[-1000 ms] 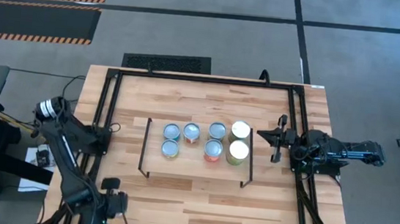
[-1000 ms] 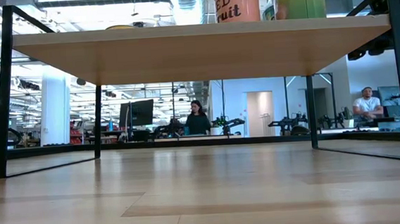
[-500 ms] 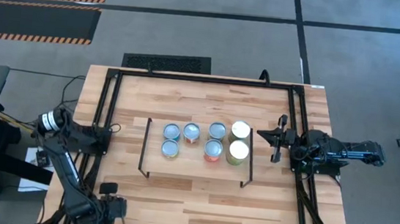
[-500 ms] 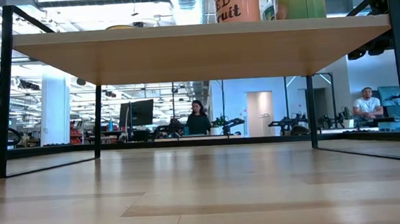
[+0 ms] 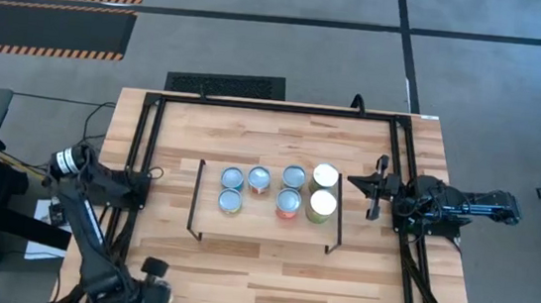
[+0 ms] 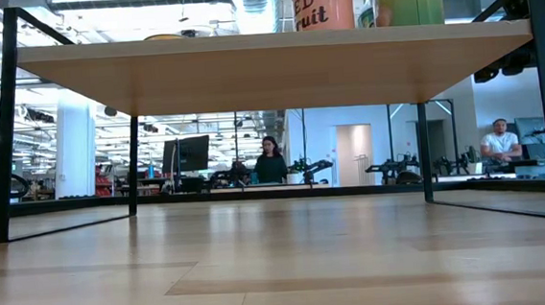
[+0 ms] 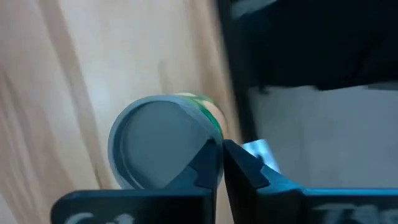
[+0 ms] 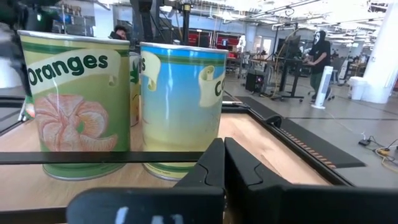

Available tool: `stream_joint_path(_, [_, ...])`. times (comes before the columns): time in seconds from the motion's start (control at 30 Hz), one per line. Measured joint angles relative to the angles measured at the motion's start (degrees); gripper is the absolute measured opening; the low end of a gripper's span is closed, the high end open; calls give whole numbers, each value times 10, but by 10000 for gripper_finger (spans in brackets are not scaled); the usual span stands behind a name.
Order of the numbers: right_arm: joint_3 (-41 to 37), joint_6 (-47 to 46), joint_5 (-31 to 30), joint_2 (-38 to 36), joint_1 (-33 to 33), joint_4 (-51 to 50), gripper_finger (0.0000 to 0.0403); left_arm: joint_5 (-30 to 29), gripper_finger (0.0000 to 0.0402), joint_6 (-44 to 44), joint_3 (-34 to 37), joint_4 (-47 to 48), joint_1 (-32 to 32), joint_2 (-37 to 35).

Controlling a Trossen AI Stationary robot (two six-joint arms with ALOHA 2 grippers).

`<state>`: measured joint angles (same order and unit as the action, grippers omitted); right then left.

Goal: Pick and place cans onto a shelf
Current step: Put the canned sliced oranges on the shelf

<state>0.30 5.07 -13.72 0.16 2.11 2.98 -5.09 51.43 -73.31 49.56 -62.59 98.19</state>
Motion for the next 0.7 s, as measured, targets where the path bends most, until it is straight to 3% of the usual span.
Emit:
stream_joint_path(0.37, [0,-5,1,0,0,0,13,-118,1,-238,-97,-30,152,-62])
stream_joint_path(0.7, [0,-1,1,0,0,0,13,-96,0,-361,-175,-32,330,-55])
